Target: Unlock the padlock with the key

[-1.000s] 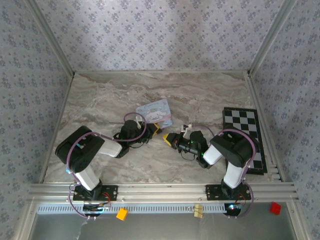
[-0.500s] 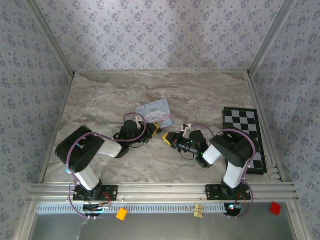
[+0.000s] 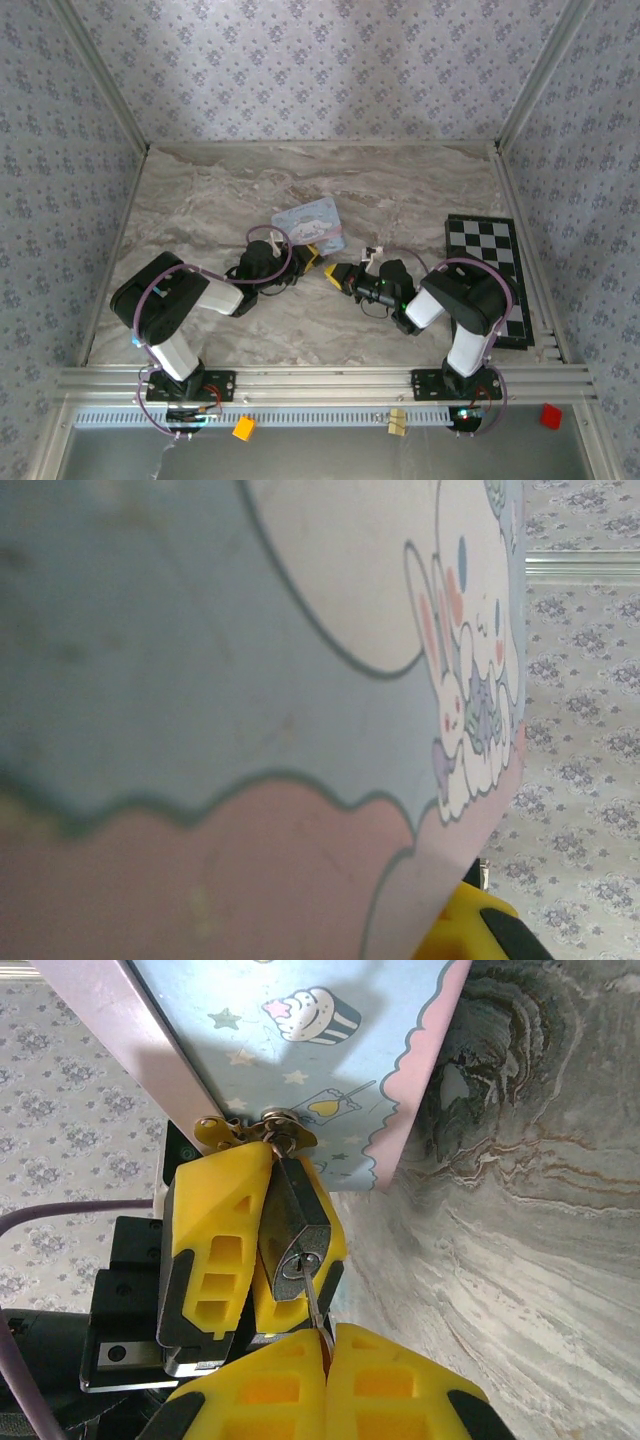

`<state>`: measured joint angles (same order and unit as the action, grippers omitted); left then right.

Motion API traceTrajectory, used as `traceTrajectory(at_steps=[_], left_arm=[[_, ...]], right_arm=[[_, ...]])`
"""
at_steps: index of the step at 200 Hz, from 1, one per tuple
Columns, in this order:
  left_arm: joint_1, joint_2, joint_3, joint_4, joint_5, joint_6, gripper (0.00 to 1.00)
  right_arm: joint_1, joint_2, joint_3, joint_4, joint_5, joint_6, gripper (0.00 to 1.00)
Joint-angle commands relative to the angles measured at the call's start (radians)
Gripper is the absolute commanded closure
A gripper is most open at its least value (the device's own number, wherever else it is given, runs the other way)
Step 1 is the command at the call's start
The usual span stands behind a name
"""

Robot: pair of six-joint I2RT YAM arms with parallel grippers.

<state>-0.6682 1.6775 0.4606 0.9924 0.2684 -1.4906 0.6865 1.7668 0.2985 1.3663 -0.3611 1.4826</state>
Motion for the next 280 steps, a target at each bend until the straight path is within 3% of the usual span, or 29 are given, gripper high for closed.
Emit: traceTrajectory(at_steps=[1, 236, 280], left_arm=[[-0.002, -0.013, -0.010, 0.064, 0.013, -0.029, 0.97], [-0.043, -0.036, 0.010, 0.065, 0.017, -0.040, 1.00], [-0.048, -0.033, 0.019, 0.063, 0.013, -0.042, 1.00]], right_arm=[[-0.010, -0.020, 0.024, 0.027, 0.002, 0.014, 1.00], [-0.102, 0.028, 0.093, 0.028, -0.079, 0.054, 1.00], [-0.080, 0.058, 0.124, 0.027, -0.081, 0.063, 1.00]])
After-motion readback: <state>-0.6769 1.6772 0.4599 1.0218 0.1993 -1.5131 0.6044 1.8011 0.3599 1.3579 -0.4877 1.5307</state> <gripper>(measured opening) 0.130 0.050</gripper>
